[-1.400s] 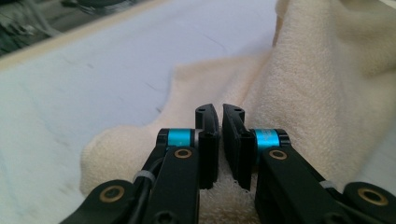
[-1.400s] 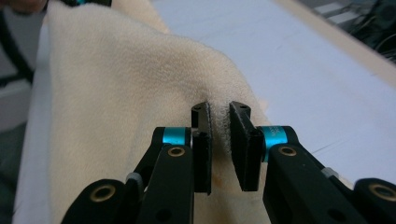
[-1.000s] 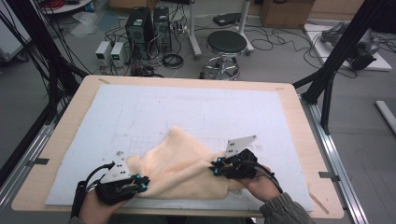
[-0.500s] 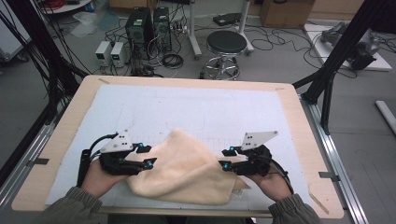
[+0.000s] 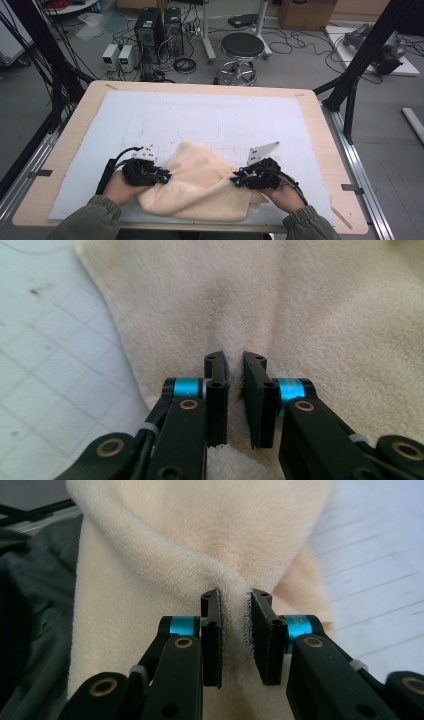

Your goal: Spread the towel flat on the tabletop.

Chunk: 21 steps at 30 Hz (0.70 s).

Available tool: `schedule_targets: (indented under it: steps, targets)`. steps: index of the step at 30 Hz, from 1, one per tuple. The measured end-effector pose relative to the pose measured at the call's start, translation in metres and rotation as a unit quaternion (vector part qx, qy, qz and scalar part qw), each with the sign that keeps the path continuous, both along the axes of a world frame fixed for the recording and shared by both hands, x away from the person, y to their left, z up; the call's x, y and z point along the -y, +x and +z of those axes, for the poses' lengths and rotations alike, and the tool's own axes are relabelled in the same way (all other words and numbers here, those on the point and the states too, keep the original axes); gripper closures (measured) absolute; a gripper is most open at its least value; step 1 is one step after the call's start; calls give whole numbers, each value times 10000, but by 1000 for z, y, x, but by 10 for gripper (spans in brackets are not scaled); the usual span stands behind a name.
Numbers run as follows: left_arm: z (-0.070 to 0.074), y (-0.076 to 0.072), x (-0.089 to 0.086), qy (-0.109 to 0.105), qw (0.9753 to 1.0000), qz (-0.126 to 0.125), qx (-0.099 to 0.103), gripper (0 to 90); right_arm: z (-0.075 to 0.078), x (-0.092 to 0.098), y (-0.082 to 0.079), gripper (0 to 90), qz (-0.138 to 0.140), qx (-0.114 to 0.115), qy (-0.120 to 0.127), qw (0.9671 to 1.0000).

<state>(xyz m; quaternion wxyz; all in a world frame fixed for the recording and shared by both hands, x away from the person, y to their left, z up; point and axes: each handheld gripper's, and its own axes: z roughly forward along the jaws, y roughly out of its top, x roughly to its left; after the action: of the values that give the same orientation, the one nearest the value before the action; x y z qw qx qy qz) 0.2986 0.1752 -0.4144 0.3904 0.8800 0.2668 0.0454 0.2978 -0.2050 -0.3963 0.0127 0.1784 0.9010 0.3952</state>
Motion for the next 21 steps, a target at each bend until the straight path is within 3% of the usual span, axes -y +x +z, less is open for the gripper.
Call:
schedule_targets:
  steps: [2, 4, 5, 6, 7, 8, 9, 11, 13, 15, 18, 21]
  targets:
    - [9, -2, -3, -94, 9995, 204, 240, 820, 13, 2, 6, 774, -131, 224, 22, 9997]
    - [22, -2, -7, -271, 9973, 461, 504, 826, 29, 2, 14, 775, -268, 481, 47, 9985]
    - [29, -2, -9, -376, 9955, 602, 624, 827, 45, -2, 24, 776, -410, 823, 2, 9958]
    - [36, -3, -11, -456, 9934, 733, 751, 827, 45, -2, 24, 776, -410, 823, 2, 9958]
    - [43, -3, -14, -529, 9912, 843, 868, 827, 60, -7, 33, 777, -533, 1135, -35, 9921]
    - [50, -4, -15, -581, 9891, 935, 975, 827, 60, -7, 33, 777, -533, 1135, -35, 9921]
    - [55, -5, -17, -621, 9868, 1049, 1066, 827, 66, -10, 39, 776, -566, 1313, -23, 9897]
    - [58, -8, -19, -600, 9845, 1225, 1100, 826, 71, -15, 50, 768, -662, 1429, 31, 9875]
    - [51, -10, -19, -484, 9864, 1288, 902, 824, 66, -19, 60, 668, -750, 1312, 41, 9885]
    - [37, -16, -20, -373, 9886, 1278, 708, 818, 57, -20, 66, 598, -848, 1003, 81, 9913]
    - [18, -31, -20, -360, 9907, 1195, 534, 811, 49, -19, 60, 572, -765, 849, 347, 9928]
    - [11, -45, -20, -379, 9919, 1115, 468, 811, 45, -21, 50, 573, -611, 704, 349, 9950]
